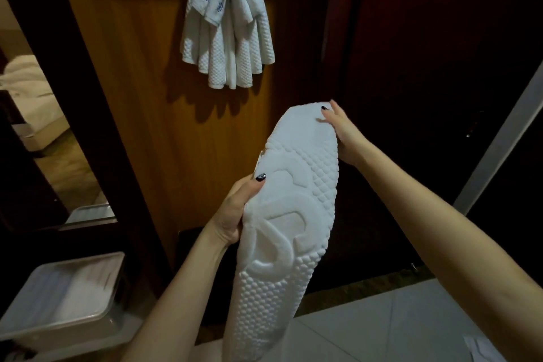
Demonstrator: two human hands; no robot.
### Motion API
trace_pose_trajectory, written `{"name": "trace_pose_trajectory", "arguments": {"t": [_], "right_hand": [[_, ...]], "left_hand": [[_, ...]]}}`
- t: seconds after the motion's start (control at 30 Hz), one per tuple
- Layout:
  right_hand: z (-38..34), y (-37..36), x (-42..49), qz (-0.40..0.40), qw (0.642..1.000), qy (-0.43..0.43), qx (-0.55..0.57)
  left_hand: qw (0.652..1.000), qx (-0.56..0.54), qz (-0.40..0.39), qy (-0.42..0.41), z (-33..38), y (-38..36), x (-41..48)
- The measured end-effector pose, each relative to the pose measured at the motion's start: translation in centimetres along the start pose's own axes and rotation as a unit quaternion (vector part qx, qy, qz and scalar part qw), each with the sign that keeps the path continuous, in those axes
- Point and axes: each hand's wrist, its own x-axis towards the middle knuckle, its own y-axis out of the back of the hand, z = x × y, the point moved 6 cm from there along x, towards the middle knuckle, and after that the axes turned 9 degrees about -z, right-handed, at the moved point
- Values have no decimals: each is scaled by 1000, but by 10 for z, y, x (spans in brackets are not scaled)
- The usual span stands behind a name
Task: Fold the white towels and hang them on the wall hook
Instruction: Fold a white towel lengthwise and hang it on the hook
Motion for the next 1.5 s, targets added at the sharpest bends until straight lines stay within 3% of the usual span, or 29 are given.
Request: {"name": "trace_pose_trajectory", "arguments": {"t": [0.1,0.2,0.27,0.57,0.73,0.83,0.97,1.1,1.33,1.5], "right_hand": [[32,-9,-17,-22,997,-74,-3],[63,-26,-44,-143,977,-142,74],[64,-33,-58,-180,967,-148,105],[33,-54,-52,-155,987,15,38],[-1,-54,-38,-96,991,93,19],[-21,-48,-27,-58,991,123,6],[-42,-43,-18,-46,990,135,-2],[-48,-40,-12,-49,990,132,3],[-50,-28,-2,-23,991,127,40],[-52,-24,2,-40,989,130,60]], "left_hand": [[1000,7,6,-12,7,-3,9],[999,14,35,-7,10,2,19],[998,15,59,0,8,9,23],[998,31,59,-17,27,26,28],[974,220,41,-20,46,32,28],[964,262,35,-18,36,29,22],[937,339,78,-36,10,30,13],[876,456,156,20,-12,41,7],[850,474,227,-44,-21,45,-16],[823,527,194,-85,-33,46,-25]]}}
